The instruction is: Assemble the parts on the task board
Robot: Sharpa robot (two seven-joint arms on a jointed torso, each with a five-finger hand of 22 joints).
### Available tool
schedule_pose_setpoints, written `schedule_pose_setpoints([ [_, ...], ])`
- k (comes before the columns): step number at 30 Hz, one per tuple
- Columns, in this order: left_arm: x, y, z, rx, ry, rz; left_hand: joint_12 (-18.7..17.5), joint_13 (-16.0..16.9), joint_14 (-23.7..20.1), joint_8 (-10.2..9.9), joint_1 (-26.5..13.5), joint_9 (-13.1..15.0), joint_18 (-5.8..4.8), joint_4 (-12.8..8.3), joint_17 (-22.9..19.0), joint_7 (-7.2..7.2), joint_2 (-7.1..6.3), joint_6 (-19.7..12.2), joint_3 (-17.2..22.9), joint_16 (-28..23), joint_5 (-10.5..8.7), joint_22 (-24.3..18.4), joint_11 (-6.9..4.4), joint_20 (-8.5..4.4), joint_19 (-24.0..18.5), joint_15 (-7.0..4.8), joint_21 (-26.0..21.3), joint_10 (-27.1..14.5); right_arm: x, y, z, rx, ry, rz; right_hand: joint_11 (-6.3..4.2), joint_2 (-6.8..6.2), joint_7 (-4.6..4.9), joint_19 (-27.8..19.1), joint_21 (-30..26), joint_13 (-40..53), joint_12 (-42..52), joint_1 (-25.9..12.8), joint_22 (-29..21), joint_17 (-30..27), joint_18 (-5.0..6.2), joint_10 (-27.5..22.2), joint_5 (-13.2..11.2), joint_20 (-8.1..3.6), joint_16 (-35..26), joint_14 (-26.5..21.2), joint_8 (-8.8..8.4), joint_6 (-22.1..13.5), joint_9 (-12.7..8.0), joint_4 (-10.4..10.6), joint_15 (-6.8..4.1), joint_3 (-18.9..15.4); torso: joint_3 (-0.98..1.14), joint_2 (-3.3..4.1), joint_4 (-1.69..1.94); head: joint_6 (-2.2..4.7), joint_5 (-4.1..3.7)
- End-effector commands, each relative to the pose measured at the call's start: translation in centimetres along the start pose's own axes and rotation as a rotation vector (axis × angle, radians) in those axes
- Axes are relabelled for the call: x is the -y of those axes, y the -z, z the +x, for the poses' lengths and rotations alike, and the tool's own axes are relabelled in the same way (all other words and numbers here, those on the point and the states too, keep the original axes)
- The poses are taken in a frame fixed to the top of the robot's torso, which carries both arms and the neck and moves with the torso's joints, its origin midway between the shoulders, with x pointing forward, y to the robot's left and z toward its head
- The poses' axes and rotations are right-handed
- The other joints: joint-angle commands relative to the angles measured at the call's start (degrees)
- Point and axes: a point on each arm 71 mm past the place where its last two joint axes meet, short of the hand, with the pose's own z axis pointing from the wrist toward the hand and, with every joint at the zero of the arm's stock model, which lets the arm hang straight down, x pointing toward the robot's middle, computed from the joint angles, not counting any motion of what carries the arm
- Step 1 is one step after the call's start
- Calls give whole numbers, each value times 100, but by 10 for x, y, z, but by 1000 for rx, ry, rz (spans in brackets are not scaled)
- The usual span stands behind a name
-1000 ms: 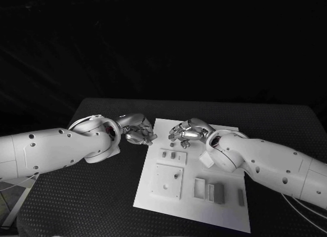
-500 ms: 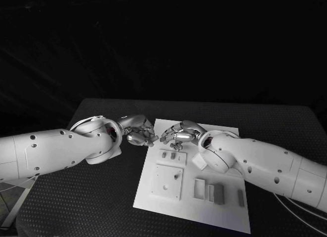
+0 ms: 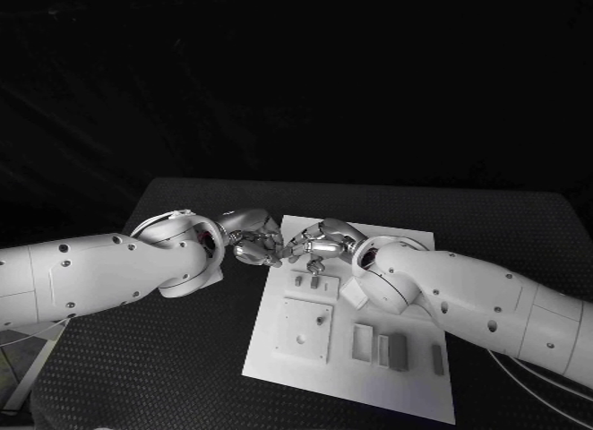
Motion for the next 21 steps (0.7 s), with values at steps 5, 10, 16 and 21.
schedule_pose_setpoints([
  [5,3,-1,2,-22,4,3,39,8,26,36,322,11,101,126,-6,-4,381,35,159,39,15,7,3,-20,11,-24,-12,38,-5,-1,3,1,-15,-37,-23,124,-18,20,-8,-22,54,74,106,-18,86,106,6,-61,31,45,67,98,25,-34,-68,37,2,-2,-2,-13,0],
  [10,3,-1,2,-23,3,0,38,8,27,35,322,13,100,126,-6,-4,380,35,161,40,15,7,2,-20,11,-25,-13,38,-6,-1,5,-8,-15,-39,-60,167,-60,48,3,-26,89,134,108,-29,86,212,6,-71,40,76,122,188,50,-41,-103,93,5,-4,-5,-25,1],
  [16,3,-1,2,-22,3,-2,38,8,27,35,322,16,100,126,-7,-4,379,35,163,41,15,9,2,-21,12,-25,-14,40,-6,-1,5,-4,-6,-35,-145,264,-147,162,79,-24,162,373,118,-19,86,429,17,-126,119,194,228,372,112,-52,-186,360,5,-4,-7,-43,12],
  [21,3,-1,2,-22,3,-1,38,9,28,34,321,18,100,127,-7,-4,377,35,164,42,15,9,1,-21,13,-26,-15,41,-7,-2,5,12,-5,-32,-200,294,-199,192,110,-1,224,504,118,-26,86,588,14,-137,133,225,291,486,164,-60,-239,585,7,-4,-4,-63,16],
])
